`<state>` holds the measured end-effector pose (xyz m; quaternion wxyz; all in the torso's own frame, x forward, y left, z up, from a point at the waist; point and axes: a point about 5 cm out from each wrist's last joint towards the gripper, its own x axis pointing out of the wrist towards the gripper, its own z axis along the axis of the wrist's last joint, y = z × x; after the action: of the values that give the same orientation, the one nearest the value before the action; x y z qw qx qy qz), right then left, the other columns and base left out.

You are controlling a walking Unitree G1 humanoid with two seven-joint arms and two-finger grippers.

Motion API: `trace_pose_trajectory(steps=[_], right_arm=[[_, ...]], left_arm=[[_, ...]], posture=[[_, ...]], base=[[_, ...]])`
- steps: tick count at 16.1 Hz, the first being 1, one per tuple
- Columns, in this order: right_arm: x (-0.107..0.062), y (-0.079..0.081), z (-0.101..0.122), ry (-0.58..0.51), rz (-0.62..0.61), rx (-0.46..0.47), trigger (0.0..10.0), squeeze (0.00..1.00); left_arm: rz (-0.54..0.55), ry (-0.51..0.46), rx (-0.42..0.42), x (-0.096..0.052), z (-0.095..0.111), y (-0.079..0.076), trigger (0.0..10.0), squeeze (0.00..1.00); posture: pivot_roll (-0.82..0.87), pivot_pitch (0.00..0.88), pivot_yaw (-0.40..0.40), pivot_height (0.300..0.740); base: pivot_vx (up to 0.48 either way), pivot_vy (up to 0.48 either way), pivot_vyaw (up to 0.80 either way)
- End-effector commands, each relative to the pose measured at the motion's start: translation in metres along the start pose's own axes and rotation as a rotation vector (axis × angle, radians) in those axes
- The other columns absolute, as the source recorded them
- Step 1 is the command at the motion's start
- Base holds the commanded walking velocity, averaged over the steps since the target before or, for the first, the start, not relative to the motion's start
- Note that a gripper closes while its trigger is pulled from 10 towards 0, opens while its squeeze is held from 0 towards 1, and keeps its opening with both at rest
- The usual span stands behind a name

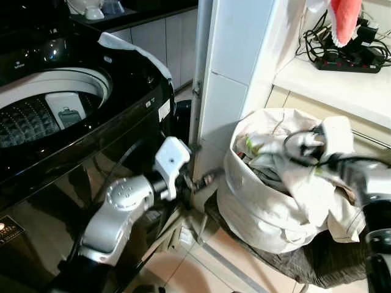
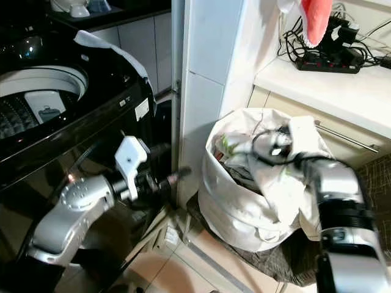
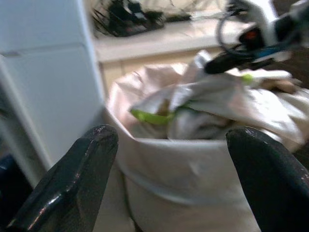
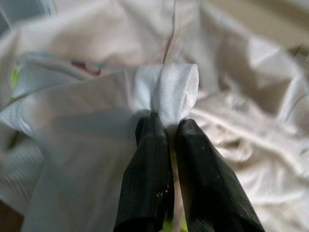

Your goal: Clothes washing

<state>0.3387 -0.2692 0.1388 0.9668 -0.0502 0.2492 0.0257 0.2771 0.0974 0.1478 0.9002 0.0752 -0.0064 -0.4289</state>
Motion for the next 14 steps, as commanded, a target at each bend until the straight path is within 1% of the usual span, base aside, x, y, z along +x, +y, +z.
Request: trace_pose_trajectory(steps=[1,2,4,5,6,7,8,9,10,11,12,13,14], right_arm=[[-0.011,-0.008,0.019,-0.066,-0.023,-0.001,0.0,0.00],[-0.015,-0.009,0.026,-0.082,-0.028,-0.013,0.0,0.00],[-0.025,-0.012,0.049,-0.154,-0.046,-0.037,0.0,0.00],[-0.033,-0.013,0.067,-0.221,-0.031,-0.016,0.0,0.00],[-0.043,-0.010,0.089,-0.309,0.020,0.053,0.0,0.00],[-0.049,-0.008,0.099,-0.347,0.047,0.076,0.0,0.00],[-0.058,-0.004,0.114,-0.404,0.091,0.116,0.0,0.00],[-0.070,0.002,0.136,-0.484,0.157,0.172,0.0,0.00],[-0.081,0.007,0.153,-0.544,0.209,0.197,0.0,0.00],[-0.088,0.011,0.162,-0.575,0.242,0.209,0.0,0.00],[-0.112,0.025,0.196,-0.696,0.365,0.261,0.0,0.00],[-0.127,0.032,0.213,-0.765,0.432,0.300,0.0,0.00],[-0.148,0.040,0.234,-0.864,0.544,0.365,0.0,0.00]], left_arm=[[0.066,-0.028,0.031,0.002,0.006,0.008,10.0,0.00],[0.087,-0.036,0.038,0.002,0.007,0.010,10.0,0.00],[0.126,-0.049,0.035,0.002,0.008,0.014,10.0,0.00],[0.137,-0.048,0.034,0.003,0.008,0.015,10.0,0.00],[0.151,-0.053,0.041,0.003,0.007,0.016,10.0,0.00],[0.150,-0.055,0.041,0.004,0.007,0.016,10.0,0.00],[0.148,-0.057,0.041,0.004,0.007,0.015,10.0,0.00],[0.144,-0.061,0.037,0.004,0.007,0.014,10.0,0.00],[0.145,-0.064,0.036,0.004,0.007,0.013,10.0,0.00],[0.146,-0.066,0.035,0.005,0.007,0.013,10.0,0.00],[0.151,-0.077,0.028,0.005,0.008,0.014,10.0,0.00],[0.150,-0.084,0.023,0.005,0.009,0.015,10.0,0.00],[0.156,-0.095,0.018,0.005,0.010,0.015,10.0,0.00]], posture=[[-0.02,0.000,-0.038,0.740],[-0.02,0.000,-0.031,0.740],[-0.02,0.000,-0.030,0.740],[-0.02,0.000,-0.029,0.740],[-0.02,0.000,-0.029,0.740],[-0.02,0.000,-0.029,0.740],[-0.02,0.000,-0.029,0.740],[-0.02,0.000,-0.029,0.740],[-0.02,0.000,-0.029,0.740],[-0.02,0.000,-0.029,0.740],[-0.02,0.000,-0.037,0.740],[-0.02,0.000,-0.040,0.740],[-0.02,0.000,-0.040,0.740]], base=[[0.000,0.000,0.00],[0.000,0.000,0.00],[0.000,0.000,0.00],[0.000,0.000,0.00],[0.000,0.000,0.00],[0.000,0.000,0.00],[0.000,0.000,0.00],[0.000,0.000,0.00],[0.000,0.000,0.00],[0.000,0.000,0.00],[0.000,0.000,0.00],[0.000,0.000,0.00],[0.000,0.000,0.00]])
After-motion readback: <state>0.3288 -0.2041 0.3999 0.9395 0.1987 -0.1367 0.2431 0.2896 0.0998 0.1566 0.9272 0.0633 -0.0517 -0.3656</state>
